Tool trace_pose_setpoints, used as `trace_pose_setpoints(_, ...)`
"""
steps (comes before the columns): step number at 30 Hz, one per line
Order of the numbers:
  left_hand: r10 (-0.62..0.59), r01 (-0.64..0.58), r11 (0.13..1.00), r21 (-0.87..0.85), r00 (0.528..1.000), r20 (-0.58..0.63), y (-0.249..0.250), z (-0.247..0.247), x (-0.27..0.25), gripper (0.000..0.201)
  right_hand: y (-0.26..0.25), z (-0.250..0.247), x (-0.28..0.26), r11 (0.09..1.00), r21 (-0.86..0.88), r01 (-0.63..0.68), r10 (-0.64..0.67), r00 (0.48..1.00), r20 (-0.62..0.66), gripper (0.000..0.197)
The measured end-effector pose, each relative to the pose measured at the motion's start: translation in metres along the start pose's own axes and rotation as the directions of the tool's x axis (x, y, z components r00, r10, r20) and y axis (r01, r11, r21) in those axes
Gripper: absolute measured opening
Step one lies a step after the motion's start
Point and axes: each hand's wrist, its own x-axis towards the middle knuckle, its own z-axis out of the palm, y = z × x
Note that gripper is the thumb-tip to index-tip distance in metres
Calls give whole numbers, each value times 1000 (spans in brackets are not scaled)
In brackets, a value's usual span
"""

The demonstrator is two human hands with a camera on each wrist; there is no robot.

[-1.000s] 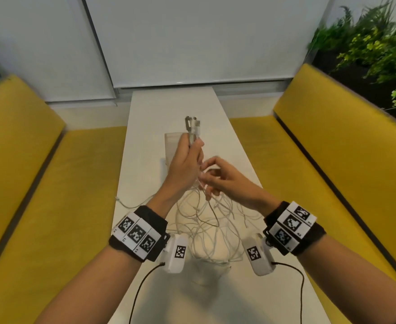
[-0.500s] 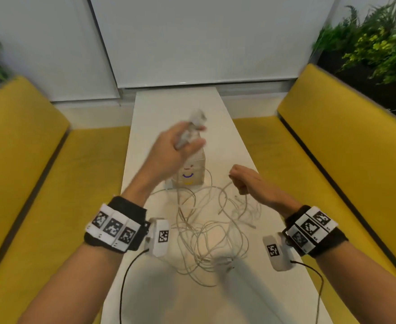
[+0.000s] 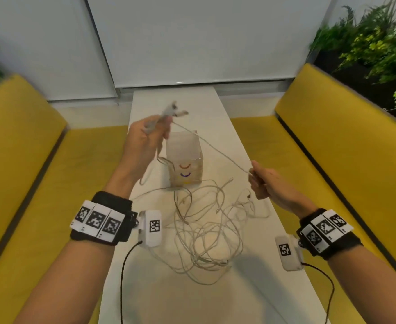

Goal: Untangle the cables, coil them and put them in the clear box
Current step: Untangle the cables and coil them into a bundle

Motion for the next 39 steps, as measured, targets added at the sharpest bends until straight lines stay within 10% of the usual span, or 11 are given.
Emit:
trace_pose_setpoints(8, -44, -63, 913, -403, 967, -251, 19, -23, 12, 34, 55, -18, -7, 941, -287, -180, 142, 979, -146, 61)
trace_pose_setpoints(13, 23, -32, 995, -90, 995, -100, 12, -15, 5, 36, 78, -19, -5, 863, -459, -213, 224, 974, -31, 54)
trace_pose_setpoints(18, 23, 3, 983, -185, 991, 135, 5, -15, 3, 32, 86, 8, 8, 410, -904, -121, 691, 688, 221, 24)
trace_pose_setpoints(20, -20, 67, 971, -230, 979, 201, 2, -15, 3, 30, 90, 17, 21, 316, -946, -71, 649, 743, 161, 23)
trace_pose_setpoints(25, -199, 339, 874, -349, 904, 379, -19, -3, -1, 21, 116, 33, 77, 437, -899, -30, 271, 957, 100, 43)
trace_pose_setpoints(29, -320, 507, 766, -396, 835, 448, -43, 4, -9, 22, 149, 52, 109, 399, -916, 45, 237, 960, 150, 43)
trace_pose_setpoints(39, -464, 553, 814, -177, 803, 374, -67, 5, -26, 28, 210, 68, 122, 199, -973, 118, 129, 981, 145, 23)
